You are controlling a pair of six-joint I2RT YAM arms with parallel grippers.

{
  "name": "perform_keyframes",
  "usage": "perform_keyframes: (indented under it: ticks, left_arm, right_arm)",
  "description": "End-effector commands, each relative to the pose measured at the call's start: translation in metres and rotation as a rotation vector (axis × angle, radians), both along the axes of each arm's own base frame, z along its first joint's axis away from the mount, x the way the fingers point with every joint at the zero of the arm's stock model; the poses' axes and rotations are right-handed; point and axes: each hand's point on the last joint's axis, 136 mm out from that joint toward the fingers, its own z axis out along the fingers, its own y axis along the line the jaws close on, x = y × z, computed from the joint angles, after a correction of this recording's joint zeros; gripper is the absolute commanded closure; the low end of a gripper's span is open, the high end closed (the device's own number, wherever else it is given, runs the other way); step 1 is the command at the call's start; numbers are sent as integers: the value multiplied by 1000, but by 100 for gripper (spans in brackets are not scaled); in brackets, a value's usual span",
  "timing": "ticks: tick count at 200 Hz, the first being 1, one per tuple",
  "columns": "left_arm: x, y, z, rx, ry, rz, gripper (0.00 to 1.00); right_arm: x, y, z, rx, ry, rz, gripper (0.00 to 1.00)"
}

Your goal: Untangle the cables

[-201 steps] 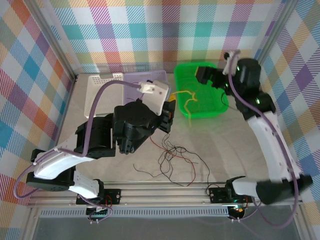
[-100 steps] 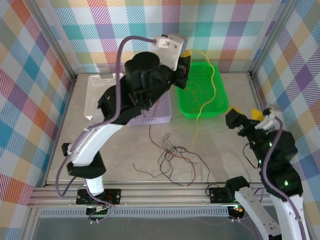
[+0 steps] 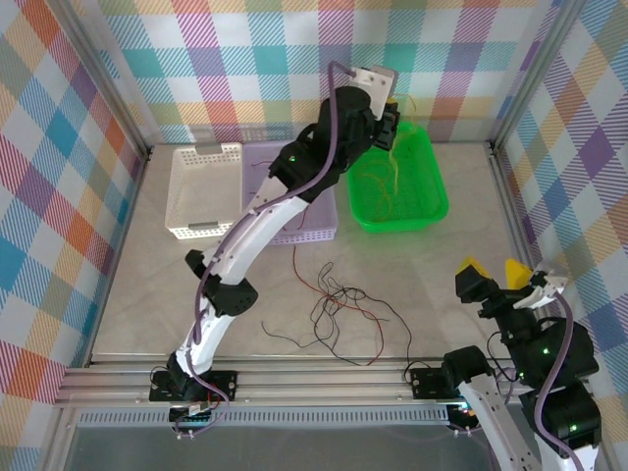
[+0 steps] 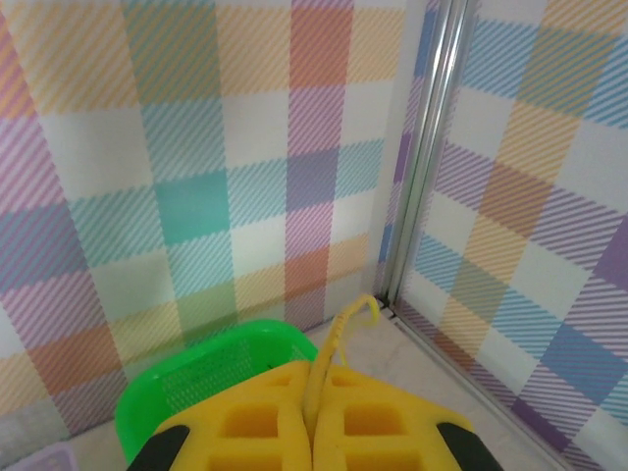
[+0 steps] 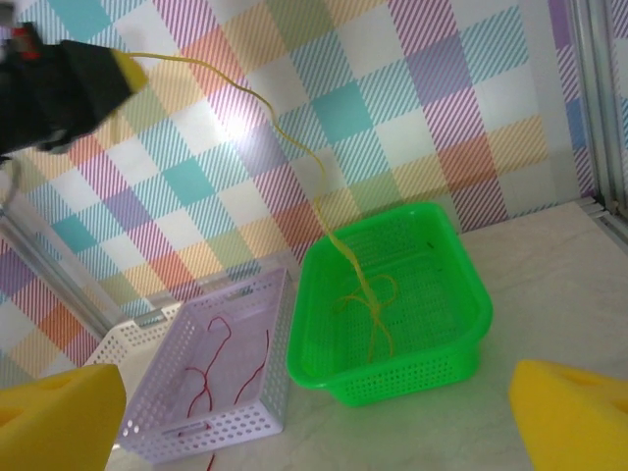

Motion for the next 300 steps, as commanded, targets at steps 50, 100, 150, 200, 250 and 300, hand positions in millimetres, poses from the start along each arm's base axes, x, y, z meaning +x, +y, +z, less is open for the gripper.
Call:
perform_keyframes:
  ticks: [50,100,150,200,250,300]
  left_arm:
    - [44,-36,-114,79,163,35,100]
    - [57,-48,-205,148,297,74,100]
    - [81,-39,-265,169,367,150,100]
    - [93,-33,-326,206,476,162,97]
    - [92,-34,-326,212,487,147,65]
    - [95,-19,-296,197,475,150,44]
  right_arm:
    - [-24,13,-45,-5,114,116,0]
    - [-28,12,-47,-23,120,127,0]
    - [-26,14,-49,-35,121,138,0]
    - [-23,15,-50,-43,119,140,0]
    - [-22,16,-51,-46,123,143,0]
    - [-22,15,-52,-48,125,142,0]
